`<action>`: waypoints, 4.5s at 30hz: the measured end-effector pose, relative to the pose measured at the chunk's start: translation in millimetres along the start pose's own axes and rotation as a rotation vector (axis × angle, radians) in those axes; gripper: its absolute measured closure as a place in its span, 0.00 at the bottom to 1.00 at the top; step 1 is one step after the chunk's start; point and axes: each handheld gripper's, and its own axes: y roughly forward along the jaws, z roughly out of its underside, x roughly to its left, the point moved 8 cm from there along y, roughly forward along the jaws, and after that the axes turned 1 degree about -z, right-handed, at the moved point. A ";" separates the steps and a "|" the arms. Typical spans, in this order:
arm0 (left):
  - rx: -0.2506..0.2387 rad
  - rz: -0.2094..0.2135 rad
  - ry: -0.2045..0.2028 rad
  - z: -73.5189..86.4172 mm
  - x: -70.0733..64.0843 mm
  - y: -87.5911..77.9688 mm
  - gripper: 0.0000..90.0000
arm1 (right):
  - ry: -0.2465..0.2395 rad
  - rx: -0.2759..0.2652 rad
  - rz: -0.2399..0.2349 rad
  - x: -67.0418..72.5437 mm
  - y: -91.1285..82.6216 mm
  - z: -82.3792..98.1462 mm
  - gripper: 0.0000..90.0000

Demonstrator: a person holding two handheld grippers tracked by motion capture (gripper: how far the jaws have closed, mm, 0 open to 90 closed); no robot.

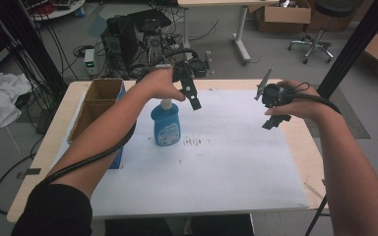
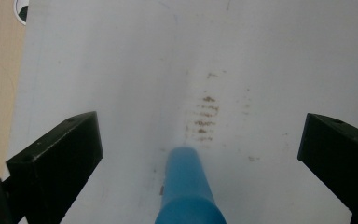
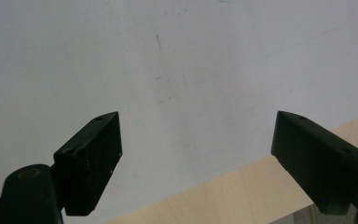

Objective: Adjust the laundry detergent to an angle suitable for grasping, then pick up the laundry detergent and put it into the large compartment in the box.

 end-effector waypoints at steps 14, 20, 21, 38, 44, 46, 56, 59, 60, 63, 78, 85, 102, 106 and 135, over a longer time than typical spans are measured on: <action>0.013 0.008 0.020 -14.2 -2.2 1.8 0.00 | -0.007 -0.004 0.001 1.7 0.7 5.1 0.18; 0.026 0.003 0.017 -15.9 -1.7 5.3 0.00 | -0.005 -0.007 -0.005 -0.8 4.0 7.9 0.18; 0.024 0.008 0.016 -16.0 -2.2 5.1 0.00 | -0.004 -0.010 -0.004 -1.3 4.7 8.8 0.18; 0.012 -0.025 0.018 -9.6 -8.0 -27.5 0.00 | -0.012 -0.013 -0.003 -2.3 5.8 8.3 0.18; -0.003 -0.040 -0.013 4.6 -10.4 -42.0 0.00 | -0.024 -0.024 0.006 -1.3 0.9 1.3 0.18; -0.002 -0.042 -0.015 7.0 -10.6 -43.6 0.00 | -0.029 -0.021 0.006 -0.9 0.7 0.2 0.18; 0.012 -0.049 -0.056 34.7 -12.4 -51.5 0.00 | -0.057 -0.015 -0.003 5.1 5.9 -13.7 0.18; 0.022 -0.053 -0.075 46.6 -10.3 -53.6 0.00 | -0.061 -0.016 -0.006 6.1 7.9 -16.9 0.18; 0.022 -0.053 -0.075 46.6 -10.3 -53.6 0.00 | -0.061 -0.016 -0.006 6.1 7.9 -16.9 0.18; 0.034 -0.055 -0.091 54.6 -9.0 -52.6 0.00 | -0.066 -0.021 -0.008 7.6 10.1 -20.6 0.18; 0.061 -0.022 -0.115 75.7 -7.5 -32.4 0.00 | -0.068 -0.026 -0.011 12.5 12.7 -23.1 0.18; 0.073 -0.009 -0.123 79.8 -6.8 -21.6 0.00 | -0.071 -0.021 -0.014 13.9 15.1 -23.6 0.18; 0.090 0.020 -0.124 84.5 -7.6 11.5 0.00 | -0.075 -0.023 -0.014 16.0 16.9 -26.1 0.18; 0.090 0.023 -0.121 84.9 -7.9 17.7 0.00 | -0.075 -0.023 -0.015 16.4 17.8 -26.5 0.18; 0.117 -0.024 -0.115 89.2 1.3 35.8 0.04 | -0.078 -0.011 -0.019 18.3 26.4 -31.4 0.18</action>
